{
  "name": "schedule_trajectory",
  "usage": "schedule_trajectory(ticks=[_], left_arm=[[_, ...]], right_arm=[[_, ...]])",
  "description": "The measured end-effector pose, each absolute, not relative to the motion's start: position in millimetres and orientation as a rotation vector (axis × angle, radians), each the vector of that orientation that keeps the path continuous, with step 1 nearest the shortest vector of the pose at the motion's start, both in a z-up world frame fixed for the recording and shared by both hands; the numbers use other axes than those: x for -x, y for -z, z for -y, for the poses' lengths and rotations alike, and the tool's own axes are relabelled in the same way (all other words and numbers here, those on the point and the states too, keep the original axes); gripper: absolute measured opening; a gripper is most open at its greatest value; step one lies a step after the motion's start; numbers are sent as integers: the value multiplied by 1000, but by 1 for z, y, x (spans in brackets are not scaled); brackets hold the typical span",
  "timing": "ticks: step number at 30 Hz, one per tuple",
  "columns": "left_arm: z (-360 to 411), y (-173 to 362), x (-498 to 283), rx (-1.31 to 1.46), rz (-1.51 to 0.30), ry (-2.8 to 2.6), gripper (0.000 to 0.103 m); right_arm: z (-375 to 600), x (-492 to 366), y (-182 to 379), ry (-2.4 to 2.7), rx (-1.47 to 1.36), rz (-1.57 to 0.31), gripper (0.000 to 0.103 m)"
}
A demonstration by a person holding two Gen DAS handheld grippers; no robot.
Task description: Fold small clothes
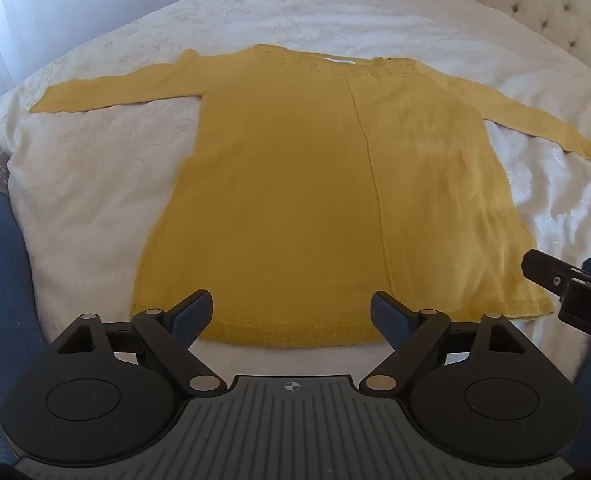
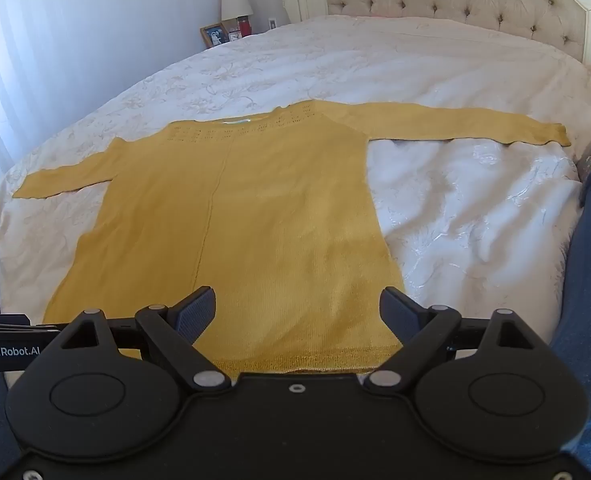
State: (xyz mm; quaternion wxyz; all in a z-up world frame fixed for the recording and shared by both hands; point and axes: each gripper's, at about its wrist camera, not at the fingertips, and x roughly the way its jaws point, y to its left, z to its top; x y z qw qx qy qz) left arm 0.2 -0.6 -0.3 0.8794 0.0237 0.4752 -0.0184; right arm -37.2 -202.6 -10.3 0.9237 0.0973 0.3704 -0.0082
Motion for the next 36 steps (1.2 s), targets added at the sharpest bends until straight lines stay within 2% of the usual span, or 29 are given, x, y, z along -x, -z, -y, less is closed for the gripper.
schedule_trajectory(ticks=[36], left_arm=[[-2,3,-4,-28,-1009,40,86]], right_arm=[[203,36,14,10,-218,-759,90]])
